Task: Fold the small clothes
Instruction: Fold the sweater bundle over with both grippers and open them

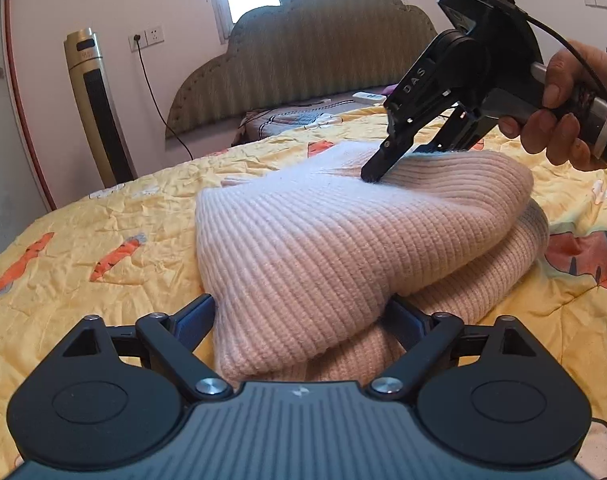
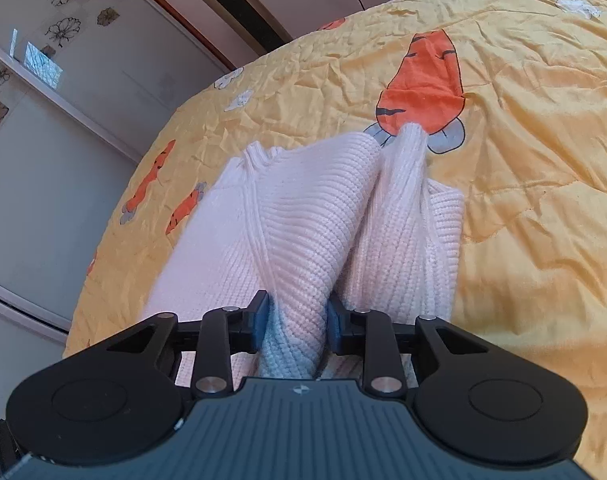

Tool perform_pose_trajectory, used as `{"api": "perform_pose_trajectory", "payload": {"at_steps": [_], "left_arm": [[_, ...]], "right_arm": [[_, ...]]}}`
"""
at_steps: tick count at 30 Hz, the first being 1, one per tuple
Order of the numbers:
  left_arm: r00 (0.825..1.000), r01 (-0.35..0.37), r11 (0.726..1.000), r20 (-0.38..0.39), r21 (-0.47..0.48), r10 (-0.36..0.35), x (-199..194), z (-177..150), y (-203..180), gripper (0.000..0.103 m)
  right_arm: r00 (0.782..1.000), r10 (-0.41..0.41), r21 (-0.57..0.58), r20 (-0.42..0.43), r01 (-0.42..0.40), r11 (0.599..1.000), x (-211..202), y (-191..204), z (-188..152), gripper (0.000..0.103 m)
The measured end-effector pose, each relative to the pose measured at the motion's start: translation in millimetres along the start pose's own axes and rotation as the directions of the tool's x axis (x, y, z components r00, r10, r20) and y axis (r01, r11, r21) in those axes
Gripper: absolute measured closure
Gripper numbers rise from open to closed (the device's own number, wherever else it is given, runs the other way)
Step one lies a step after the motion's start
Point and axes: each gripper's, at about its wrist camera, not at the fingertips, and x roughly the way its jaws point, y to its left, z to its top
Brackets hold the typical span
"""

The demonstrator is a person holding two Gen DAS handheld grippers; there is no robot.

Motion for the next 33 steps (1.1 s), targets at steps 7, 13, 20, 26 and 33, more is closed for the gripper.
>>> {"api": "perform_pose_trajectory", "payload": {"at_steps": [7,13,20,26,33], "left_arm": [[1.000,0.030,0.997,0.007,-0.070,-0.030,-15.7,12.6,21.1,0.069],[1.000,0.028,0.998,0.001,0.054,-0.028,-9.2,1.3,4.6,0.062],[0.980,0.130,0.991,0.151,0.016,-0.131,-65.8,3.4,37.3,0.042],[0.986,0.085,0.996,0.143,0.032,-0.089,-54.6,7.7,43.3,0.037],[0.967,0.236,0.972,0.101,-0.003,-0.235,-22.7,20.1,23.0,0.037]], "right_arm": [[0.999,0.001,-0.109,0.032,0.003,0.994,-13.5,16.4,-0.8,0.082],[0.999,0.000,-0.065,0.037,0.003,0.998,-27.1,-12.0,-13.4,0.086],[0.987,0.071,0.065,0.142,-0.081,0.995,-48.5,-20.3,-33.5,0.063],[0.976,0.159,0.108,0.149,-0.176,0.979,-89.9,-15.8,-72.2,0.037],[0.996,0.091,0.130,0.021,-0.093,0.987,-65.9,-9.8,-97.7,0.034]]}}
